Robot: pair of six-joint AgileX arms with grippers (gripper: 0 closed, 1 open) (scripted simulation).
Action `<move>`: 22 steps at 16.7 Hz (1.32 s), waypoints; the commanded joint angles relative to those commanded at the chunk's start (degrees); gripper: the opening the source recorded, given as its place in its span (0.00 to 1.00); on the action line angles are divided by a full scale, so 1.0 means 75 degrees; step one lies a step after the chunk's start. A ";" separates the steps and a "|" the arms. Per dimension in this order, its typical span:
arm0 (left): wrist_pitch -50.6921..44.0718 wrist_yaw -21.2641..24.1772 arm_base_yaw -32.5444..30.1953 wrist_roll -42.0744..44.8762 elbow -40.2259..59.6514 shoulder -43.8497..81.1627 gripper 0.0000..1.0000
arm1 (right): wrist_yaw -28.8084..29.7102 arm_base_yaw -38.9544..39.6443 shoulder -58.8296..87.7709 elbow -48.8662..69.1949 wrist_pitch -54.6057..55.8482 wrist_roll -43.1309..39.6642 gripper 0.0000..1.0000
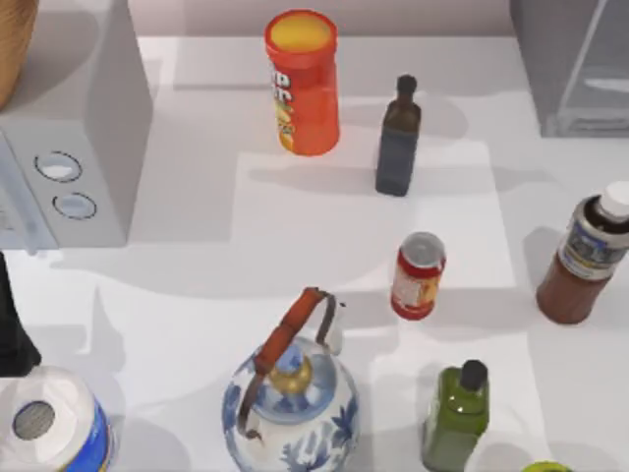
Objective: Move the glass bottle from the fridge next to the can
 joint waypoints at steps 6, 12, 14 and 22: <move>0.0000 0.0000 0.0000 0.0000 0.0000 0.0000 1.00 | 0.0592 0.2476 0.0068 -0.0074 0.3278 0.4148 1.00; 0.0000 0.0000 0.0000 0.0000 0.0000 0.0000 1.00 | 0.1052 0.4496 0.0057 -0.0106 0.6005 0.7224 1.00; 0.0000 0.0000 0.0000 0.0000 0.0000 0.0000 1.00 | 0.1128 0.4835 0.0035 -0.0114 0.6416 0.7641 1.00; 0.0000 0.0000 0.0000 0.0000 0.0000 0.0000 1.00 | 0.1363 0.5087 -0.0070 -0.0263 0.6656 0.7954 1.00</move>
